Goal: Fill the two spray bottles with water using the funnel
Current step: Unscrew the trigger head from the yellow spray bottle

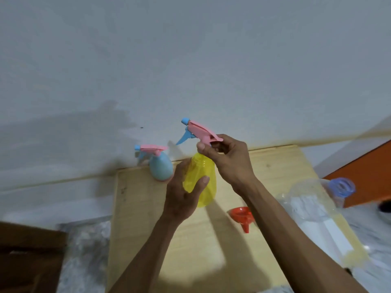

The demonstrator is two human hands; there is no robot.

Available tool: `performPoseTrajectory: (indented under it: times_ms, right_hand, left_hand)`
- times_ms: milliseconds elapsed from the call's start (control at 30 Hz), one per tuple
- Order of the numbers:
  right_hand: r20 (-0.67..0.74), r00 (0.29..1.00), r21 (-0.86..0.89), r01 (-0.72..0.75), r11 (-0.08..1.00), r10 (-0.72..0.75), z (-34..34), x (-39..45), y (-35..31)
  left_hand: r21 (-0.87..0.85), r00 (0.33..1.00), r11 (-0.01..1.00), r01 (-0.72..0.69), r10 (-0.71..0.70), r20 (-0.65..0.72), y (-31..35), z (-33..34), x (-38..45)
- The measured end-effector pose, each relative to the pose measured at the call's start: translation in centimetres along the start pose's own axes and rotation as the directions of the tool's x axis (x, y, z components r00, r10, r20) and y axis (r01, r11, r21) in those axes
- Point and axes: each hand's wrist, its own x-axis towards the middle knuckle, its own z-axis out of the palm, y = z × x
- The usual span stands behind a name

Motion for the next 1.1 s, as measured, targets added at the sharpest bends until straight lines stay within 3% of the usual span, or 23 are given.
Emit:
performPoseTrajectory:
  times_ms: [300, 500, 667, 933, 1100]
  right_hand:
    - [0.02, 0.999, 0.074, 0.039, 0.996, -0.04, -0.5, -3.3, -2.7]
    - [0.038, 0.999, 0.12, 0.021, 0.993, -0.026, -2.5, -5.2, -3.7]
    - [0.073, 0.997, 0.169, -0.006, 0.986, -0.006, -5.2, -7.6, -3.7]
    - [0.016, 1.0, 0.305, -0.002, 0.952, -0.004, -8.1, -12.4, -2.9]
    - [0.15, 0.989, 0.357, -0.062, 0.932, 0.009, -8.1, -15.4, -2.6]
  left_hand:
    - [-0.05, 0.989, 0.999, 0.01, -0.017, -0.145, 3.6, 0.9, -3.7]
    - [-0.059, 0.984, 0.996, 0.063, -0.072, -0.162, 6.0, 2.1, -6.0]
    - [-0.144, 0.985, 0.989, 0.025, -0.049, -0.167, 7.9, 4.1, -8.8]
    - [-0.155, 0.98, 0.988, 0.017, -0.048, -0.195, 10.9, 6.5, -14.2]
    - [-0.16, 0.953, 0.987, 0.035, -0.081, -0.293, 11.6, 6.5, -17.2]
